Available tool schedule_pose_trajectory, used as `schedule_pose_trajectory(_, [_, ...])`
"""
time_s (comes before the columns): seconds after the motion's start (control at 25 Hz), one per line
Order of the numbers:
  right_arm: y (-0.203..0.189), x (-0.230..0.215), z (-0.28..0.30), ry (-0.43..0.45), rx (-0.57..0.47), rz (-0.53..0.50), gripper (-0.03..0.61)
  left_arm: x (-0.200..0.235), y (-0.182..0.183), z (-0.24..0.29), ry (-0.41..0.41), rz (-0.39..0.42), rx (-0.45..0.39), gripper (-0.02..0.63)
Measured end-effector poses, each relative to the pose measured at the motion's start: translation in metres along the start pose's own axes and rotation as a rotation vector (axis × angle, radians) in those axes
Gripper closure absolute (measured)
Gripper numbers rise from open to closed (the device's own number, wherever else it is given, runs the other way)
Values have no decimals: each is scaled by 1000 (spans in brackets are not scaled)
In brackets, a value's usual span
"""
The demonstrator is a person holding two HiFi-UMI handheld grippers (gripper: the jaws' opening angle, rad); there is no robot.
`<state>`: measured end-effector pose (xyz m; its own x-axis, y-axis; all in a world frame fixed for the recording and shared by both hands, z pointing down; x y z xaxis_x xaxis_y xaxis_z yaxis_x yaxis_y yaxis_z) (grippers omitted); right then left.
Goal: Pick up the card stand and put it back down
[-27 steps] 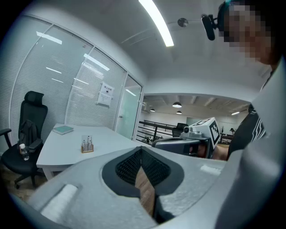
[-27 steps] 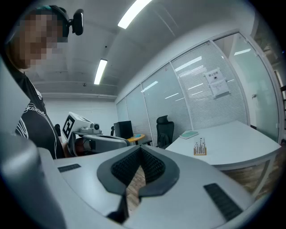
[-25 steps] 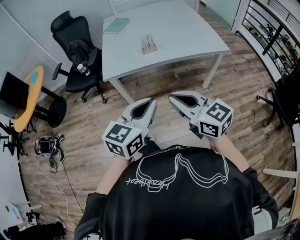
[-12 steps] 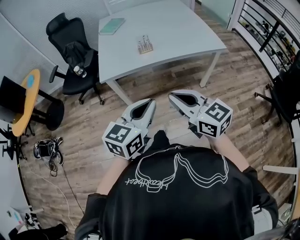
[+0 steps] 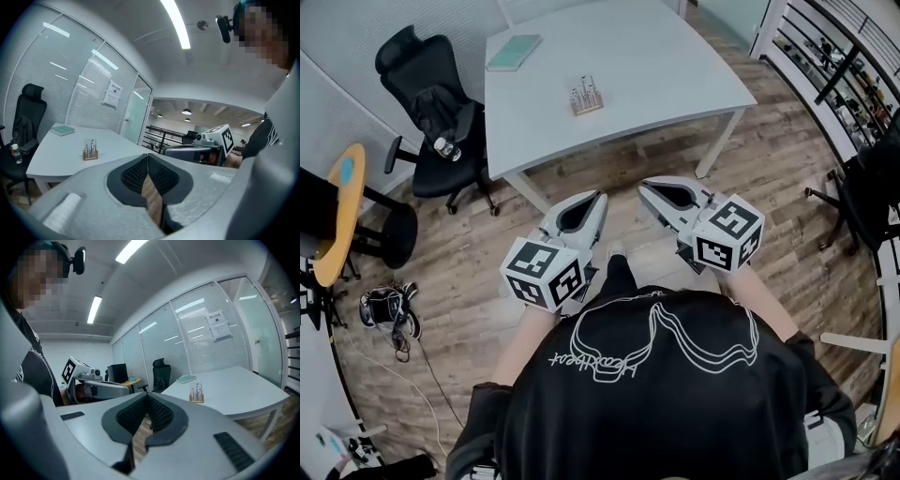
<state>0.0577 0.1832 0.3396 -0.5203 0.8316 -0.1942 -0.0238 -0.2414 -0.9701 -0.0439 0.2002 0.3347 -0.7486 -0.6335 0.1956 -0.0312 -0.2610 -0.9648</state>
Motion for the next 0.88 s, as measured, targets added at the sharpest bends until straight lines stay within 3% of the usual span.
schedule_pose_trajectory(0.56, [28, -122, 93, -67, 39, 63, 569, 119, 34, 106, -29, -3, 63, 598])
schedule_pose_trajectory(0.88, [24, -192, 157, -93, 88, 104, 569, 203, 28, 157, -5, -56, 116, 597])
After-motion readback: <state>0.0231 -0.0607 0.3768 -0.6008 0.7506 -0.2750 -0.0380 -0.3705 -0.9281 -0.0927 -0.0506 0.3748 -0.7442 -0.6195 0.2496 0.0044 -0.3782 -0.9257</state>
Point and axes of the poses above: the fingertips, and each gripper's own axes: z forward along the fingers, x to its left, y out of its top, the point moved 3 cm from there along -z, backward along the fingers, and after that the axes turned 1 degree about z, right-handed, at the moved point
